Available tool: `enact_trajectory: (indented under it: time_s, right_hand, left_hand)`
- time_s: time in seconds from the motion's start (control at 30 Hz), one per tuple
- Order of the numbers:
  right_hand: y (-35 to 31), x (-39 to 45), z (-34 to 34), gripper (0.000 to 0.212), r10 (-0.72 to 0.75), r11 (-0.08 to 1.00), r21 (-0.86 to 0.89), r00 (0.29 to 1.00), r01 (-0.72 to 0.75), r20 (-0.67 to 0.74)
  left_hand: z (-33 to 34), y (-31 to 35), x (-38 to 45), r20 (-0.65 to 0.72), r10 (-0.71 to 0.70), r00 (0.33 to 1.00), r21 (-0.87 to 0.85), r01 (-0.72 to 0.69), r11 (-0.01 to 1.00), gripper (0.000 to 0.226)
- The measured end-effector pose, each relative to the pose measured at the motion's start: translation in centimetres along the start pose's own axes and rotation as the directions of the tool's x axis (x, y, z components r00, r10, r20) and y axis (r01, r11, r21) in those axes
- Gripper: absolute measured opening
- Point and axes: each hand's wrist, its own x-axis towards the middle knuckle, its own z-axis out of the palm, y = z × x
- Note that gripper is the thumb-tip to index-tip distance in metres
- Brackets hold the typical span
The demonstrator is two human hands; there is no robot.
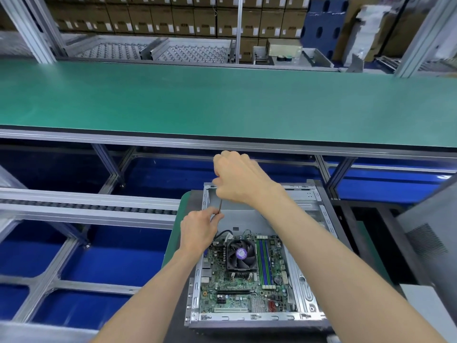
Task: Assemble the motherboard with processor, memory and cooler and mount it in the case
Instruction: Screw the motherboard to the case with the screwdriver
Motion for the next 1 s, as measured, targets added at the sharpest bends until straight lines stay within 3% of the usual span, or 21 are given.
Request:
enact_trajectory:
  time_s: [0.1,0.2,0.27,0.4,0.57,0.63,0.7,0.83,1.0]
  right_hand:
    - [-0.6,0.0,0.4,0.035,0.035,0.982,-0.184,0.996,-0.05,-0.086]
    - [-0.9,-0.2,-0.1,0.021,-0.025,0.999,-0.028,1.0,0.025,-0.002]
    - [-1.0,-0.3,-0.2,0.022,-0.05,0.998,0.032,0.998,0.049,0.032]
    - [-1.8,-0.6,0.3,0.023,0.023,0.991,-0.129,0.997,-0.033,-0.076]
    - [-1.7,-0.9,0.0,0.024,-0.039,0.999,0.02,0.999,0.039,-0.002]
    - [-1.8,-1.0,0.2,0.019,0.032,0.996,-0.077,0.998,-0.035,-0.05]
    - [-1.7,-1.0,0.2,0.026,0.072,0.983,-0.161,0.994,-0.085,-0.085]
    - [-1.4,-1.1,-0.2,0.026,0.004,1.0,0.03,1.0,-0.005,0.009]
    - [-1.5,-1.0,0.0,0.028,0.12,0.985,-0.116,0.992,-0.125,-0.049]
  left_hand:
    - [0.1,0.0,0.0,0.027,0.01,1.0,0.034,-0.011,0.999,0.017]
    - [-0.1,-0.1,0.0,0.052,-0.004,0.999,0.04,0.002,0.999,0.02]
    - [-0.2,-0.1,-0.1,0.061,-0.003,0.998,0.044,0.001,0.999,0.022]
    - [-0.5,0.2,-0.4,0.068,0.012,0.998,0.039,-0.015,0.999,0.021]
    - [-0.8,0.3,-0.9,0.119,-0.013,0.993,0.109,0.0,0.994,0.036]
    - [-0.9,0.4,-1.0,0.137,0.002,0.991,0.107,-0.017,0.994,0.033]
    - [-1.0,0.5,-1.0,0.15,0.019,0.988,0.117,-0.036,0.992,0.031]
    - [-0.9,0.3,-1.0,0.162,0.019,0.987,0.184,-0.049,0.982,0.034]
    - [-1.0,0.6,-0.8,0.19,0.016,0.982,0.2,-0.055,0.978,0.035]
